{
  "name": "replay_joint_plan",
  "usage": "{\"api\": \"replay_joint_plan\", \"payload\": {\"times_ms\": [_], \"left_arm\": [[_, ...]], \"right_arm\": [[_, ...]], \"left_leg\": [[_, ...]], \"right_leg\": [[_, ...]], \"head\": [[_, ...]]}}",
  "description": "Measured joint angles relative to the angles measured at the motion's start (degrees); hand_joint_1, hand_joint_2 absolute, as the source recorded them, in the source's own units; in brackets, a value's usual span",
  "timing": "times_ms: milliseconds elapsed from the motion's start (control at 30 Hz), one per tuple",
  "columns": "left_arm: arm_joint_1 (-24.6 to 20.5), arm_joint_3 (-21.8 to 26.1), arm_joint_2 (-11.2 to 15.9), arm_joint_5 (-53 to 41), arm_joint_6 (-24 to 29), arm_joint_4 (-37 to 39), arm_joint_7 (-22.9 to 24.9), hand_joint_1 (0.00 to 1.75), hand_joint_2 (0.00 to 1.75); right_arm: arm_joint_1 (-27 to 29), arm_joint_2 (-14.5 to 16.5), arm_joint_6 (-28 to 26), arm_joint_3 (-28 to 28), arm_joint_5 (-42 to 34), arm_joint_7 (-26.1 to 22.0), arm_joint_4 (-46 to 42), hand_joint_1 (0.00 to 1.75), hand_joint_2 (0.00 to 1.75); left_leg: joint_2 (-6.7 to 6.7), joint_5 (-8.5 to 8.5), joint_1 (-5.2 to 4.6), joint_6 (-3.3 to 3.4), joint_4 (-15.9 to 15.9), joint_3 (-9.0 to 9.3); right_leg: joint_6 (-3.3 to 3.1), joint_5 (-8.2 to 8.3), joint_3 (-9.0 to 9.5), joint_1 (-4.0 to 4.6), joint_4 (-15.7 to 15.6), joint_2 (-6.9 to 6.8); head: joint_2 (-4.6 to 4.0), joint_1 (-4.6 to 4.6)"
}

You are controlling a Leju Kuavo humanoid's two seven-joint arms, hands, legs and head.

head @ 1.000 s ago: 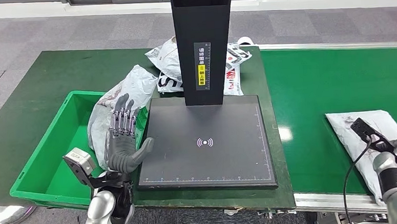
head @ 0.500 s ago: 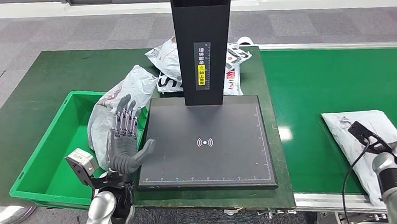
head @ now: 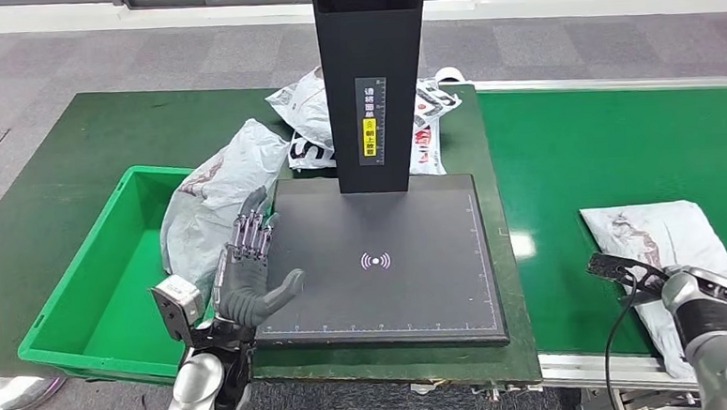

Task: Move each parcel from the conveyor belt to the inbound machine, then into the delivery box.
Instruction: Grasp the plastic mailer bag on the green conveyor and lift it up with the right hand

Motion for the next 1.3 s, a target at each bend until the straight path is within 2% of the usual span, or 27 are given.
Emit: {"api": "replay_joint_plan", "payload": {"times_ms": [400, 967, 1000, 1100, 1133, 1300], "left_arm": [[0.06, 0.00, -0.03, -0.32, -0.01, 1.60, 0.03, 0.00, 1.75], [0.08, 0.00, -0.03, -0.32, -0.01, 1.89, 0.03, 0.00, 1.75], [0.08, 0.00, -0.03, -0.32, -0.01, 1.89, 0.03, 0.00, 1.75], [0.10, 0.00, -0.03, -0.32, -0.01, 1.89, 0.04, 0.00, 1.75], [0.13, 0.00, -0.03, -0.31, 0.00, 1.90, 0.07, 0.00, 1.75], [0.33, 0.01, -0.11, -0.08, 0.14, 2.00, 0.21, 0.00, 1.75]], "right_arm": [[0.28, -0.08, 0.73, 3.63, -0.48, -1.29, 0.26, 0.00, 1.75], [0.38, -0.08, 0.74, 3.82, -0.49, -1.35, 0.28, 0.00, 1.75], [0.38, -0.08, 0.77, 3.82, -0.50, -1.35, 0.28, 0.24, 1.75], [0.38, -0.09, 1.41, 3.87, -0.75, -1.49, 0.28, 1.55, 1.75], [0.38, -0.11, 1.77, 3.98, -0.90, -1.64, 0.28, 1.75, 1.75], [0.37, -0.55, 2.45, 4.93, -1.69, -2.20, 0.28, 1.75, 1.75]], "left_leg": [[0.01, 0.00, 0.00, 0.00, 0.00, 0.02], [0.01, 0.01, 0.00, 0.00, 0.01, 0.02], [0.01, 0.01, 0.00, 0.00, 0.01, 0.02], [0.01, 0.01, 0.00, 0.00, 0.01, 0.02], [0.01, 0.01, 0.00, 0.00, 0.01, 0.02], [0.01, 0.00, 0.00, 0.00, 0.01, 0.01]], "right_leg": [[0.00, 0.01, 0.00, 0.00, 0.00, 0.02], [0.01, 0.01, 0.01, 0.00, 0.00, 0.02], [0.01, 0.01, 0.01, 0.00, 0.00, 0.02], [0.01, 0.01, 0.01, 0.00, 0.00, 0.02], [0.01, 0.01, 0.01, 0.00, 0.00, 0.02], [0.01, 0.01, 0.02, 0.00, 0.00, 0.01]], "head": [[0.00, 0.00], [0.00, 0.00], [0.00, 0.00], [0.00, 0.00], [0.00, 0.00], [0.00, 0.00]]}}
